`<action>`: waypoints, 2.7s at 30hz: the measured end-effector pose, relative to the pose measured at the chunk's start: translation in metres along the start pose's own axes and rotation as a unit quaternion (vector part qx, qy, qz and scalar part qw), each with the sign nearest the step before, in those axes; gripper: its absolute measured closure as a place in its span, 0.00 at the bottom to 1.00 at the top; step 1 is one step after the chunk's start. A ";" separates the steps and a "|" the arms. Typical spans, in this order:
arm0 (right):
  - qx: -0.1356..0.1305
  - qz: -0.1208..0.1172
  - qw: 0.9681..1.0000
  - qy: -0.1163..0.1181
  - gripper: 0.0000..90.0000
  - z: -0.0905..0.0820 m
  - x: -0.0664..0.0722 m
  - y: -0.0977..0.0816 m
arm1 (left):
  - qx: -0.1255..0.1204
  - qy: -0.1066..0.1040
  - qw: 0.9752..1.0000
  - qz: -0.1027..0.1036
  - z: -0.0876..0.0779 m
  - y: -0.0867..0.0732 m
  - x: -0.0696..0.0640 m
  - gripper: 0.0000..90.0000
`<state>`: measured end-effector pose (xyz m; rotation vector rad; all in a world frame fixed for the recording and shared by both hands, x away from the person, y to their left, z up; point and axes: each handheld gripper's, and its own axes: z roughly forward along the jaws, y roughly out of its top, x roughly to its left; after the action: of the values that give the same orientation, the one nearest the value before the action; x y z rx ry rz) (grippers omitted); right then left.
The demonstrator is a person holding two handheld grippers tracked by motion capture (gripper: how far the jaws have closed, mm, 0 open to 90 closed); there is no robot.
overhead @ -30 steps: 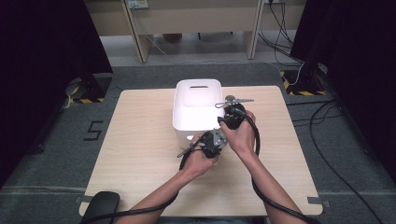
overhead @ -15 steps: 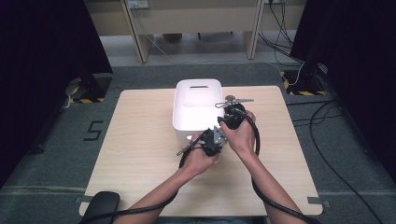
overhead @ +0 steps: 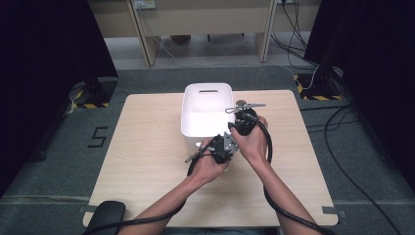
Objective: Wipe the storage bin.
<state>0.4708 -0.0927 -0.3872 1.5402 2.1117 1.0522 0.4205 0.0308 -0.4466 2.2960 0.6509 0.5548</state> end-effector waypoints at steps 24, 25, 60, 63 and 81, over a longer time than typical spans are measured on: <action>-0.010 0.015 1.000 0.010 0.80 -0.011 -0.003 0.005 | 0.006 -0.007 1.000 -0.018 -0.033 -0.034 0.016 0.87; -0.012 0.016 1.000 0.010 0.82 -0.013 -0.004 0.005 | 0.005 0.000 1.000 -0.023 -0.039 -0.040 0.020 0.87; 0.015 0.024 1.000 -0.002 0.91 -0.014 -0.021 -0.010 | 0.035 0.122 0.978 -0.167 -0.116 -0.148 0.108 0.87; 0.025 0.030 0.999 -0.013 0.88 -0.018 -0.033 -0.023 | 0.046 0.137 0.973 -0.179 -0.116 -0.159 0.120 0.87; 0.046 0.037 0.998 -0.021 0.82 -0.013 -0.047 -0.043 | 0.083 0.142 0.959 -0.230 -0.069 -0.186 0.160 0.65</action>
<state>0.4507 -0.1466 -0.4172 1.6795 2.1184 0.9499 0.4530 0.2782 -0.4973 2.1239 1.3738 0.6224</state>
